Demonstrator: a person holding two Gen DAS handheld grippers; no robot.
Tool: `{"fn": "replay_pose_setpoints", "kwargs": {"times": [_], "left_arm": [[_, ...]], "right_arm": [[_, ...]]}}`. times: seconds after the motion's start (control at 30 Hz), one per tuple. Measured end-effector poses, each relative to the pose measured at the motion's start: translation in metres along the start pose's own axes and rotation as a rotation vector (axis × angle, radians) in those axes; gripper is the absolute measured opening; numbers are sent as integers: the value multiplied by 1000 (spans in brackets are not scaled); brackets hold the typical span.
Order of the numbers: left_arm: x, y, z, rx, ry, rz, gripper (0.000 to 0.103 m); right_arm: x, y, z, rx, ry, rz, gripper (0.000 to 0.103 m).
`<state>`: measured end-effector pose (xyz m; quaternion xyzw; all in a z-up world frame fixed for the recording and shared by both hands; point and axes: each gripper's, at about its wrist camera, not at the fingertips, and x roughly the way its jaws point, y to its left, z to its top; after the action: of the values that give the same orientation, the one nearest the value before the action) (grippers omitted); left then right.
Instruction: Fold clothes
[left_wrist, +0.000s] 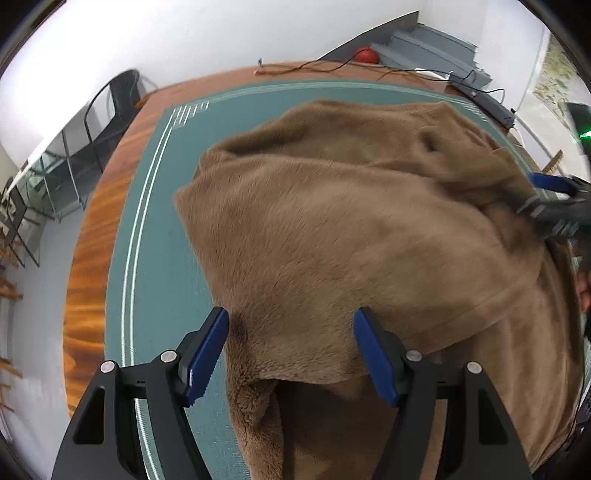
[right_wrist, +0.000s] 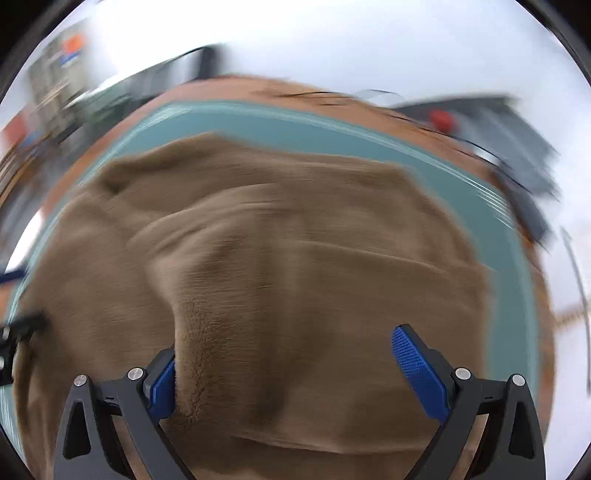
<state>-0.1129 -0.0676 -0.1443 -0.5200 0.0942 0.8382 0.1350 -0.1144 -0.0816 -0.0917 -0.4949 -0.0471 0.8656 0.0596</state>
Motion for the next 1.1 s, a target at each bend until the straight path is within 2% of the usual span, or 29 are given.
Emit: {"fn": "replay_pose_setpoints", "kwargs": {"times": [0.1, 0.17, 0.27, 0.33, 0.43, 0.57, 0.7, 0.83, 0.9, 0.97, 1.1], "left_arm": [[7, 4, -1, -23, 10, -20, 77], [10, 5, 0, -25, 19, -16, 78], [13, 7, 2, -25, 36, -7, 78], [13, 11, 2, -40, 44, -26, 78], [5, 26, 8, -114, 28, -60, 78], [-9, 56, 28, -218, -26, -97, 78], [-8, 80, 47, -296, -44, -83, 80], [13, 95, 58, -360, -5, -97, 81], [24, 98, 59, -385, 13, -108, 81], [34, 100, 60, -409, 23, -149, 81], [52, 101, 63, -460, 49, -257, 84]], "right_arm": [[-16, -58, -18, 159, -10, -87, 102], [-24, -89, -37, 245, 10, -110, 102], [-36, -120, -66, 313, 38, -154, 102], [-44, -134, -77, 361, 18, -98, 102], [-55, -148, -76, 391, -40, 71, 102], [-39, -150, -47, 358, -76, 241, 102], [-9, -141, -10, 294, -80, 314, 102], [24, -123, 11, 217, -12, 353, 102], [38, -113, 13, 177, 36, 331, 101], [49, -107, 11, 152, 77, 305, 101], [55, -100, 5, 120, 91, 334, 101]]}}
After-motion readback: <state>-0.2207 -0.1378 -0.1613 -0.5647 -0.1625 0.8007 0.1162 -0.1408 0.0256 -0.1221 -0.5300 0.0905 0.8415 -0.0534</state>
